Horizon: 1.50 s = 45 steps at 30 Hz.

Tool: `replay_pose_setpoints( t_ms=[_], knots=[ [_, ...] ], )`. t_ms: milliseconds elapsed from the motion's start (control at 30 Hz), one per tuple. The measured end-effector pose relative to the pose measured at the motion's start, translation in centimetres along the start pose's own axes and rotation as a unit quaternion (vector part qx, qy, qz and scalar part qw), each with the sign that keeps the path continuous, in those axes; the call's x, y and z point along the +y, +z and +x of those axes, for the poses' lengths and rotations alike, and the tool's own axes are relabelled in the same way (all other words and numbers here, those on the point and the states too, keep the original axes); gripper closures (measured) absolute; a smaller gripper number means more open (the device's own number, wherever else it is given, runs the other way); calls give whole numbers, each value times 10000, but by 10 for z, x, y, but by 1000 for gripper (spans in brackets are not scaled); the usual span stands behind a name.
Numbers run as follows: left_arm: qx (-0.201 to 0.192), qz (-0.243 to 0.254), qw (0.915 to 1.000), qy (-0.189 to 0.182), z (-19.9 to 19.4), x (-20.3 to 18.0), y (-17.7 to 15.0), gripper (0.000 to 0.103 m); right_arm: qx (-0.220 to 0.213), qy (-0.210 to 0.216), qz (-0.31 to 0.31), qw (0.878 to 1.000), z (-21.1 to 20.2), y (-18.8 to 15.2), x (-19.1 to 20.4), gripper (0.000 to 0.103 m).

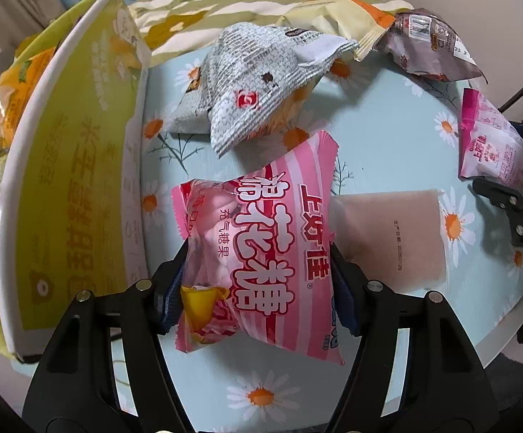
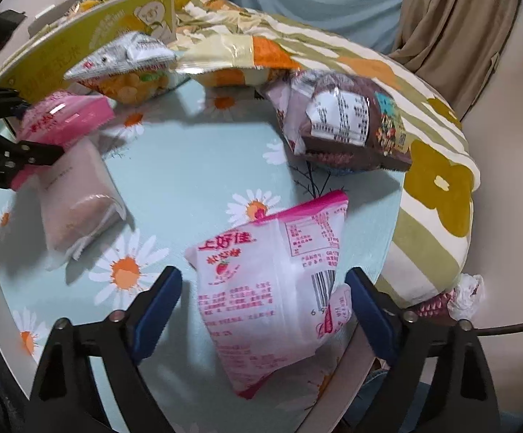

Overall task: Organize snacks
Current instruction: 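Carry both pink bags over the box and open both tools to drop them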

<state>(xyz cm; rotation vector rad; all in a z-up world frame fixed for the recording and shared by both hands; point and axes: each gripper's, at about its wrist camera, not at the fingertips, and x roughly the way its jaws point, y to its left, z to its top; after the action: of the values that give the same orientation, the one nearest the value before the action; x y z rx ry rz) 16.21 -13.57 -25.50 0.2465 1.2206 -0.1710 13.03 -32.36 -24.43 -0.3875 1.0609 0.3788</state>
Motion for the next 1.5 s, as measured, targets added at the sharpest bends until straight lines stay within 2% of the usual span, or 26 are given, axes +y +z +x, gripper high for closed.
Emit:
replay_pose_setpoints(
  t_ms=[133,400,567,733,1000,1267,1500],
  knots=[
    [-34,-102,9999,-62,-5,7,-1,39,116,106,-21,9999,5,-1,0,38],
    [-217,-210,9995,-63,-24,13,-2,40,57,249,64,9997,-4,3,7,54],
    [-424,-266,9986,-145,-42,14,-2,40,-78,339,182,9992,-19,7,10,55],
    [-670,-503,9955,-448,-66,16,-1,40,-257,442,363,9980,-42,18,12,55],
    [-1330,-655,9869,-632,-125,30,2,40,-641,562,591,9946,-85,44,23,56],
    [-1828,-938,9780,-347,-170,87,7,40,-1138,690,296,9907,-118,95,54,56],
    [-1839,-1198,9756,-44,-175,157,8,40,-1532,1101,345,9814,-132,156,97,56]
  ],
)
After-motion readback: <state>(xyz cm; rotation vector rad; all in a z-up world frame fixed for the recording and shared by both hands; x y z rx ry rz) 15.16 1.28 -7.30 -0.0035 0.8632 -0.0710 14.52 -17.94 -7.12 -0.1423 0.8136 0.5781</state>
